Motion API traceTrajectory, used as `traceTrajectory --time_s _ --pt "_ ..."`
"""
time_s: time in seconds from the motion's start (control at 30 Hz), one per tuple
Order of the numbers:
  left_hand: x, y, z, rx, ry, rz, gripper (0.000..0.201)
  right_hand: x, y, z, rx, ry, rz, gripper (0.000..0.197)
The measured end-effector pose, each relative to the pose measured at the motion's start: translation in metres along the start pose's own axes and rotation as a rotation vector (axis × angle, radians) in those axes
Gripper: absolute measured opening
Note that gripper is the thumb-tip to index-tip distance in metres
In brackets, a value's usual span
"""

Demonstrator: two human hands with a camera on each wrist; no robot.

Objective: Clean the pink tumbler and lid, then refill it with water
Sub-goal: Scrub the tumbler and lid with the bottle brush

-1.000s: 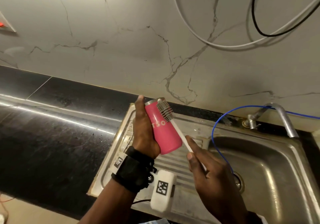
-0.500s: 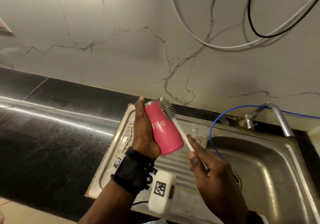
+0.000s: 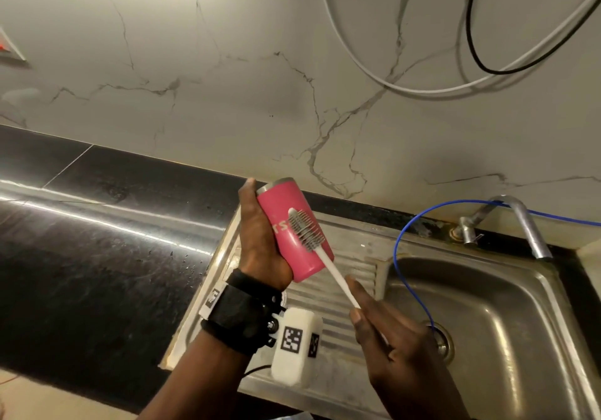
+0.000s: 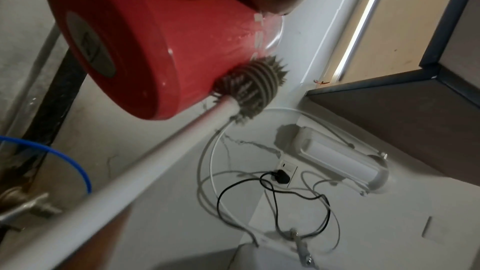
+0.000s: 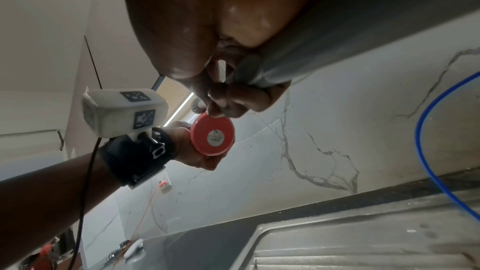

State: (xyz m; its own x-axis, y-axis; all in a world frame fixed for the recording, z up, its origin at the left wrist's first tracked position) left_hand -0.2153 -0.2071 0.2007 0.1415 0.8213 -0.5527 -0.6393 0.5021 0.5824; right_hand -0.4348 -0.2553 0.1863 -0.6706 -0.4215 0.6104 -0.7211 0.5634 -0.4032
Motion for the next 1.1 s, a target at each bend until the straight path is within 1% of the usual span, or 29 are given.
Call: traceTrajectory --time_s 0.1,0.17,0.23,0.33,0.37,0.53,0.63,0.77,0.87,0.93,1.0,1.07,1.1 --pt "0.007 -0.005 0.017 -0.045 0.042 0.031 0.07 0.006 0.014 0.008 0.026 0.017 -0.051 0.05" --pt "0.009 -0.005 0.019 -0.054 0.046 0.043 0.07 0.008 0.017 0.009 0.037 0.026 -0.057 0.049" --pt "0.008 -0.004 0.012 -0.039 0.018 0.054 0.074 0.004 0.012 0.005 0.036 0.038 -0.053 0.048" --pt "0.006 0.0 -0.004 0.009 -0.046 0.051 0.087 -0.005 0.005 0.003 0.019 0.044 -0.045 0.052" --pt "0.006 0.0 -0.006 0.015 -0.048 0.053 0.089 -0.006 0.005 0.003 0.018 0.045 -0.05 0.053" --pt "0.016 -0.006 0.012 -0.023 0.061 0.064 0.075 0.01 0.017 0.011 0.016 0.025 -0.078 0.049" --pt "0.016 -0.002 0.013 -0.018 0.062 0.028 0.072 0.012 0.017 0.01 0.03 0.011 -0.042 0.046" --pt "0.007 0.009 -0.008 0.051 0.009 -0.041 0.076 0.009 0.002 0.001 -0.016 -0.002 0.054 0.045" --pt "0.007 0.008 -0.009 0.042 0.022 -0.048 0.076 0.009 0.0 -0.001 -0.016 -0.008 0.044 0.045" --pt "0.009 0.005 0.0 0.018 0.065 -0.048 0.074 0.012 0.006 0.003 -0.032 -0.037 0.034 0.047" --pt "0.012 0.004 0.008 0.008 0.107 -0.056 0.074 0.016 0.012 0.005 -0.013 -0.046 0.008 0.047" --pt "0.013 0.004 0.008 0.019 0.119 -0.075 0.075 0.018 0.014 0.004 0.0 -0.04 -0.007 0.048" --pt "0.013 0.006 0.004 0.037 0.116 -0.089 0.076 0.018 0.012 0.004 0.003 -0.04 0.009 0.049"
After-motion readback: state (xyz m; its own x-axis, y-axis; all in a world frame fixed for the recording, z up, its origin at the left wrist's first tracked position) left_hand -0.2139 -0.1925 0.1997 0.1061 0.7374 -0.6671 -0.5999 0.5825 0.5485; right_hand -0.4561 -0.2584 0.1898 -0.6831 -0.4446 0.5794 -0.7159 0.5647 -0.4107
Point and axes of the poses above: each hand's wrist, its own y-axis away from the middle knuckle, its own x-axis out of the back of the hand, z = x × y, the point moved 2 cm from there along -y, towards the middle knuckle, and after that the axes turned 7 degrees about z, right-handed, at the moved point
